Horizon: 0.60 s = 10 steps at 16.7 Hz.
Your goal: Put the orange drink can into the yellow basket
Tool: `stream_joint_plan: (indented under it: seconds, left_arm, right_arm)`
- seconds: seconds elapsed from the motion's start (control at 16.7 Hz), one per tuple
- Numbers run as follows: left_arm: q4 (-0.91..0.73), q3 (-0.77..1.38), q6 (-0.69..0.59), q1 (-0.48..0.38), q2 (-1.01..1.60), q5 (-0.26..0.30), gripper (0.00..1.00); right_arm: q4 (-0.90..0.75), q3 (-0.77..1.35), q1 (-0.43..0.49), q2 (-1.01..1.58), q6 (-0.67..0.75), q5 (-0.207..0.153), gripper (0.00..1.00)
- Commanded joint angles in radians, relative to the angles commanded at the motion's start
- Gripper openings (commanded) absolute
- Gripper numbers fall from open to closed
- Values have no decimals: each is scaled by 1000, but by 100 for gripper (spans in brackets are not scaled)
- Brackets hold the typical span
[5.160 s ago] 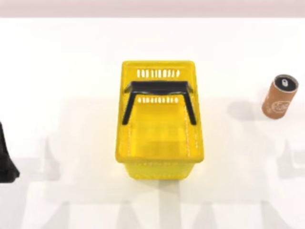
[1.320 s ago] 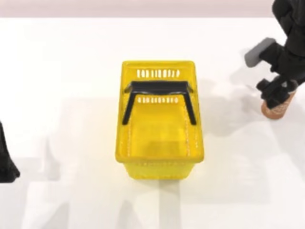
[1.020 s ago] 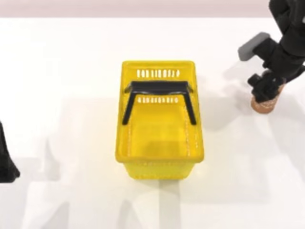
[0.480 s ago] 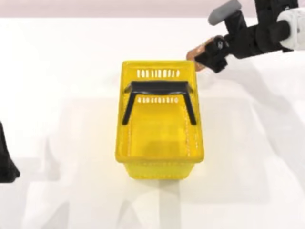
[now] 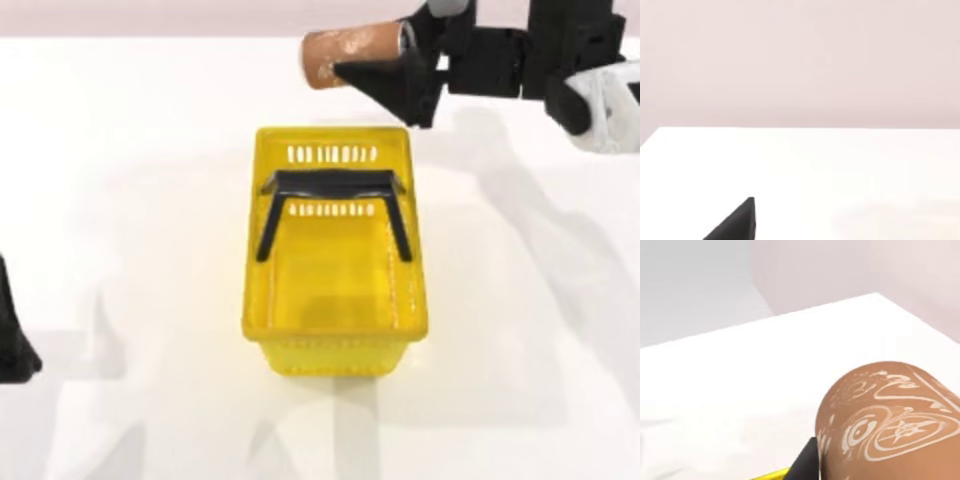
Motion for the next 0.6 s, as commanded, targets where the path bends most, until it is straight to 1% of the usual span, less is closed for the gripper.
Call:
stream_joint_plan:
  seconds: [0.12,0.18,0.3,0.36,0.6]
  left_arm:
    - [0,0,0,0,0,0,100]
    - [0,0,0,0,0,0,100]
    - [0,0,0,0,0,0,100]
    - [0,0,0,0,0,0,100]
    - [0,0,0,0,0,0,100]
  right_arm:
    - [121,-31,12,-28,40,-78,0]
    - [166,-42,17,-41,55,-108,0]
    - [223,-56,23,-60,73,-149,0]
    - [236,-58,24,-65,77,-158,0]
    - [238,-59,25,-66,78,-160,0]
